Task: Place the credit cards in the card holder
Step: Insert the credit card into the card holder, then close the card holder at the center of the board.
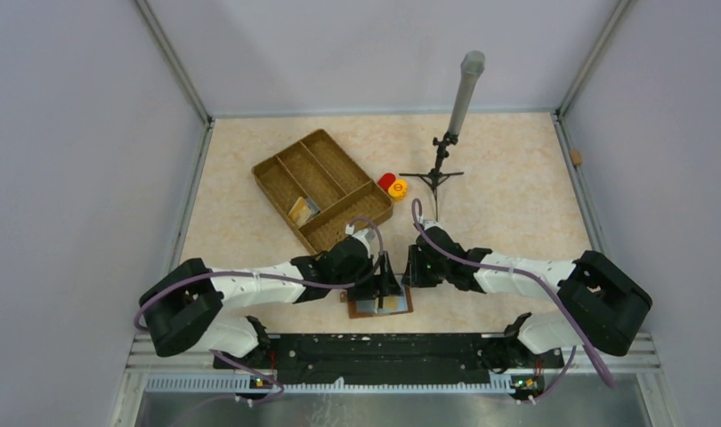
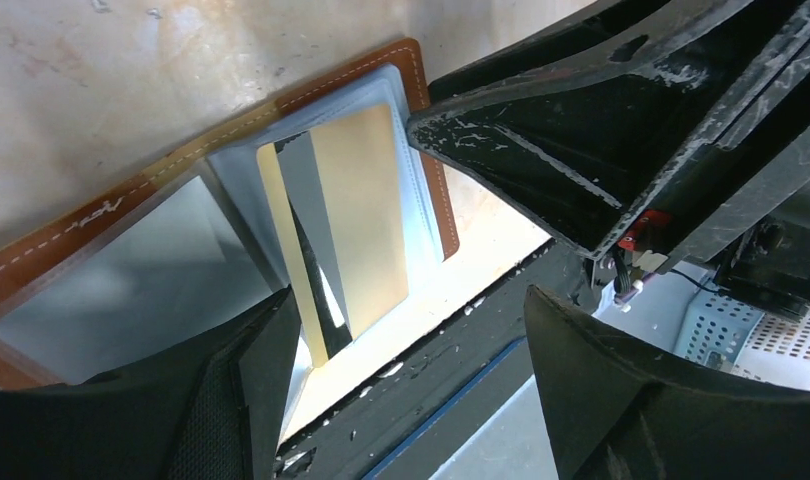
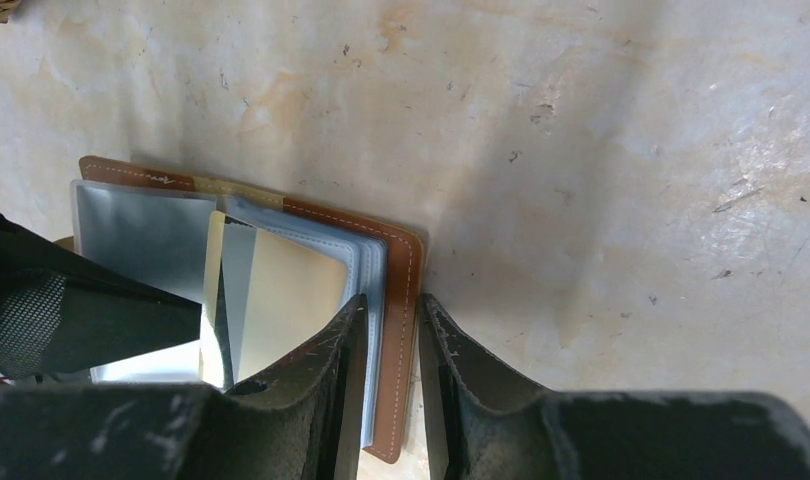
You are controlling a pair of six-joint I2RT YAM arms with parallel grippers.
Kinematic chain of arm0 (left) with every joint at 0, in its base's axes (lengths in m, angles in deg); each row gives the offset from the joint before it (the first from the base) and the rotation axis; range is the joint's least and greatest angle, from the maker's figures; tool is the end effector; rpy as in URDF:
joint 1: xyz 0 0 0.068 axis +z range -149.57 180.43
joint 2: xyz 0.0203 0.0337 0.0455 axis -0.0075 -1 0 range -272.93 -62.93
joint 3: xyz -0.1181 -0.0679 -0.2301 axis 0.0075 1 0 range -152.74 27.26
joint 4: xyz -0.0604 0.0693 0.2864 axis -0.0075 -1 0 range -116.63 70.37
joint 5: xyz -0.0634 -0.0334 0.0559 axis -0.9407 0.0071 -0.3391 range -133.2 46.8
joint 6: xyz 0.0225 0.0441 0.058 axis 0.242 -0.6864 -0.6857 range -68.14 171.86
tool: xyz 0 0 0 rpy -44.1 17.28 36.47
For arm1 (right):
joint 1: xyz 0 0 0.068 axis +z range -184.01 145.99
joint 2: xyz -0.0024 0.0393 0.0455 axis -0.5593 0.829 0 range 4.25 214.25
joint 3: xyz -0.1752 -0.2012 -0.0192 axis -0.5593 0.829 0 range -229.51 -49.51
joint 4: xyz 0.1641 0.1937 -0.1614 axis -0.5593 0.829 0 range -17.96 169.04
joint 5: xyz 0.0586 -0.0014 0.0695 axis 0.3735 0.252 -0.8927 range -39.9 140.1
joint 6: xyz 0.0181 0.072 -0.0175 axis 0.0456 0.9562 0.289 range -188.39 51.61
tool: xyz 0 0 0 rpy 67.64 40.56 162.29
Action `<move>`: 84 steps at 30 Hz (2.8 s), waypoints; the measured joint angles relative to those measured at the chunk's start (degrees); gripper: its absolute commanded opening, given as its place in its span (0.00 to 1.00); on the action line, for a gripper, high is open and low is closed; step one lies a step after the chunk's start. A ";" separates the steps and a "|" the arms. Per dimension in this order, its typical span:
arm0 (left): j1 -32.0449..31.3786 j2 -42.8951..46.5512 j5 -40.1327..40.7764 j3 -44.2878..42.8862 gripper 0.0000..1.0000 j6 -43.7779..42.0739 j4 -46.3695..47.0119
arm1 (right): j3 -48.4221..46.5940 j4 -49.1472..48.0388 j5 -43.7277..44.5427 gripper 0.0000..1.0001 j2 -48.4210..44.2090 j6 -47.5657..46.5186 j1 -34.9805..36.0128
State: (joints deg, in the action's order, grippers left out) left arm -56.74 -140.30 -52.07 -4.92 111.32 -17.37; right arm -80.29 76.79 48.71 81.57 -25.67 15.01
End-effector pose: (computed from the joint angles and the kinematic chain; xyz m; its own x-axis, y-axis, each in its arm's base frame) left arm 0.1592 -0.2649 0.1107 -0.9554 -0.0890 -0.2817 0.1349 0.7170 -0.6840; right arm 0.1894 0.2204 0.0907 -0.8947 0.0042 -0.4467 -0.2147 0.8729 0.4381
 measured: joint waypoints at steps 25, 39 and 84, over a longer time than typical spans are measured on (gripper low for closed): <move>-0.70 0.87 1.49 -7.10 0.98 -5.07 -10.19 | 0.42 3.48 2.10 0.33 -4.26 -0.04 0.00; -0.66 17.40 20.50 -6.56 0.99 -5.84 -30.56 | 0.42 6.40 3.72 0.47 -7.39 -0.09 0.02; 3.30 11.10 0.85 -4.28 0.00 -8.72 -7.10 | 6.64 2.82 3.13 0.45 -10.82 3.63 0.02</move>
State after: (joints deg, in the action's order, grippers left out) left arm -53.44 -129.19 -51.21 -9.21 102.60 -24.47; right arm -73.65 79.61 51.84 70.75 -22.04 15.03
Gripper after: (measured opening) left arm 0.012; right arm 0.433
